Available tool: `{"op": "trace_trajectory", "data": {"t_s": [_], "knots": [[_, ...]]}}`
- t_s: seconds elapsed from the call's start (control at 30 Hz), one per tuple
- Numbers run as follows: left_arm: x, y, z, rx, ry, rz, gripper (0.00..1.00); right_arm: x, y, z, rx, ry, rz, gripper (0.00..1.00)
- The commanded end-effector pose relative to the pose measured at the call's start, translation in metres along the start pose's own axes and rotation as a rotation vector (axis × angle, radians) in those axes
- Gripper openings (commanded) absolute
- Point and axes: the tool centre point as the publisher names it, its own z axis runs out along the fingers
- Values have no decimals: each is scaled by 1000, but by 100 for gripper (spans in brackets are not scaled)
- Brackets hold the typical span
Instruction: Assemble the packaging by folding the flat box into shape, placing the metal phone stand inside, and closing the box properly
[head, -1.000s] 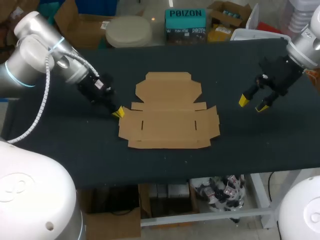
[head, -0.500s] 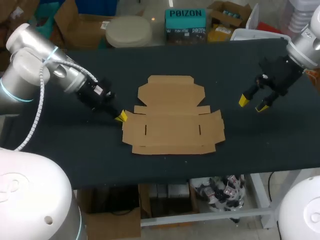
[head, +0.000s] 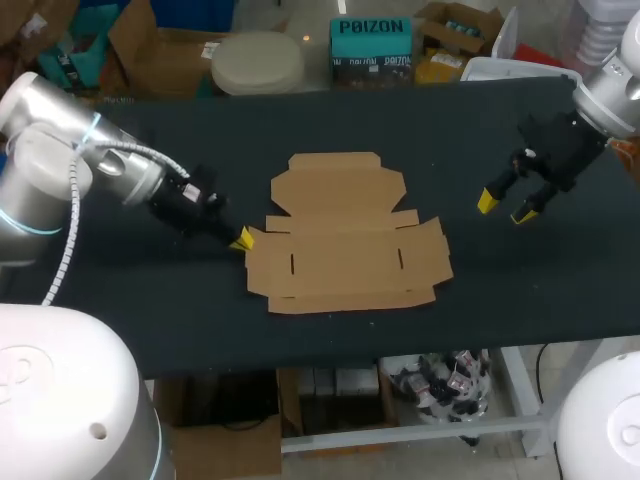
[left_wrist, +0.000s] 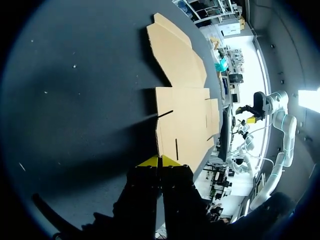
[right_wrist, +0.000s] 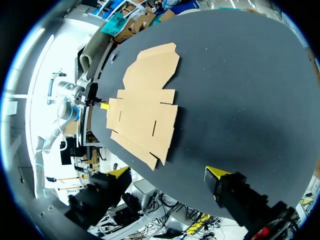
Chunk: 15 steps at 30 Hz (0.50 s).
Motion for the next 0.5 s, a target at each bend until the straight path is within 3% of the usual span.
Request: {"op": "trace_trajectory", "data": {"t_s": [0.03, 0.07, 0.5], "knots": [[1, -2, 1, -8, -15, -7, 84, 0, 0, -1, 4, 0, 1, 100], [2, -3, 0, -8, -19, -5, 100, 0, 0, -1, 4, 0, 1, 100], [19, -7, -73, 88, -233, 61, 100, 0, 0, -1, 4, 0, 1, 100]]}}
